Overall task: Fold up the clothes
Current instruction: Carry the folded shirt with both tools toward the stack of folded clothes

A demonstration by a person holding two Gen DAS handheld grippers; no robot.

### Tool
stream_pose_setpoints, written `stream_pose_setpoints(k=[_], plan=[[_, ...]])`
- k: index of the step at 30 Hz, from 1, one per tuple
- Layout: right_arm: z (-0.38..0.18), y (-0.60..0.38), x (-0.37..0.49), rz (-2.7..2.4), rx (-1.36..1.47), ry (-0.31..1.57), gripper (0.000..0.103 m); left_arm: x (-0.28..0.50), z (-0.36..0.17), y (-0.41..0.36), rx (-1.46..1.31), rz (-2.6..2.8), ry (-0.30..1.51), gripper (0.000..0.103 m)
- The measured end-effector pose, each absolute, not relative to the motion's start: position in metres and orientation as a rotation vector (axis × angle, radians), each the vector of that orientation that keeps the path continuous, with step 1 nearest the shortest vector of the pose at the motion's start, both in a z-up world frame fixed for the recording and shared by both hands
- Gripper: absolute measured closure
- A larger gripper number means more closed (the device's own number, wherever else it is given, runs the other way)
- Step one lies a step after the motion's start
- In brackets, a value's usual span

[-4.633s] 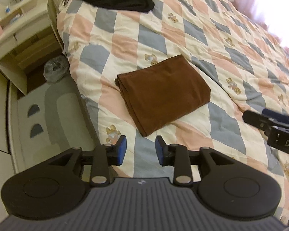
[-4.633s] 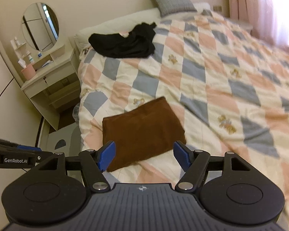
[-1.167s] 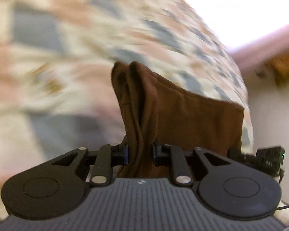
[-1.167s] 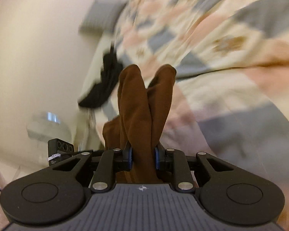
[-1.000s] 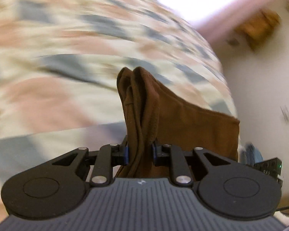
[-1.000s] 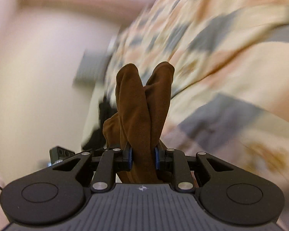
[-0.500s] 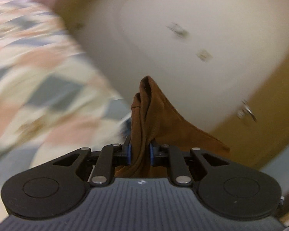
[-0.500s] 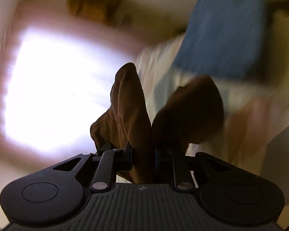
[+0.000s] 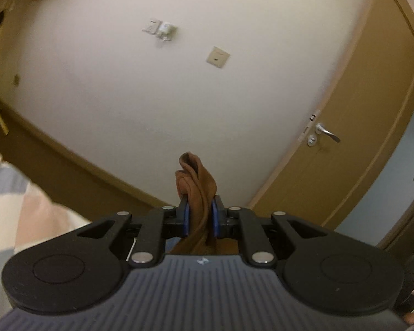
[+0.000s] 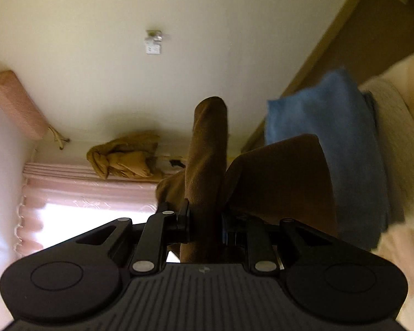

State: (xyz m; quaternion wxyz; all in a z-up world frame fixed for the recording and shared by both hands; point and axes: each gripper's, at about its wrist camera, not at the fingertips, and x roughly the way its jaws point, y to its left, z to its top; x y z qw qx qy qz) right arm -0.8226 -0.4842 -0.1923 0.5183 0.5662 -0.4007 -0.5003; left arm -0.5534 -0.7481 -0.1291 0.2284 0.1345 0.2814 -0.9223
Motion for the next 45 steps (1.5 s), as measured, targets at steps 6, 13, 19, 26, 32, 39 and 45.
stream_pose_setpoints(k=[6,13,19,26,32,39,45], plan=[[-0.176,-0.51,-0.827,-1.128,1.464,-1.0,0.083,-0.562,-0.131,-0.762,0.363,-2.502,0.846,0.092],[-0.116,-0.549,-0.817,-0.999,1.389,-1.021,0.083,-0.539,-0.071,-0.768,0.229,-2.472,0.778,0.091],[-0.084,-0.558,-0.829,-0.959,1.276,-1.058,0.084,-0.544,-0.026,-0.772,0.153,-2.506,0.713,0.091],[-0.213,-0.494,-0.862,-1.233,1.509,-1.055,0.085,-0.62,-0.139,-0.779,0.645,-2.433,0.811,0.087],[-0.314,-0.451,-0.879,-1.384,1.609,-1.026,0.075,-0.615,-0.22,-0.798,0.814,-2.279,0.95,0.083],[-0.289,-0.463,-0.884,-1.367,1.502,-0.926,0.058,-0.586,-0.202,-0.799,0.74,-2.372,1.082,0.032],[-0.282,-0.461,-0.895,-1.398,1.472,-0.81,0.057,-0.591,-0.245,-0.79,0.89,-2.331,1.059,0.038]])
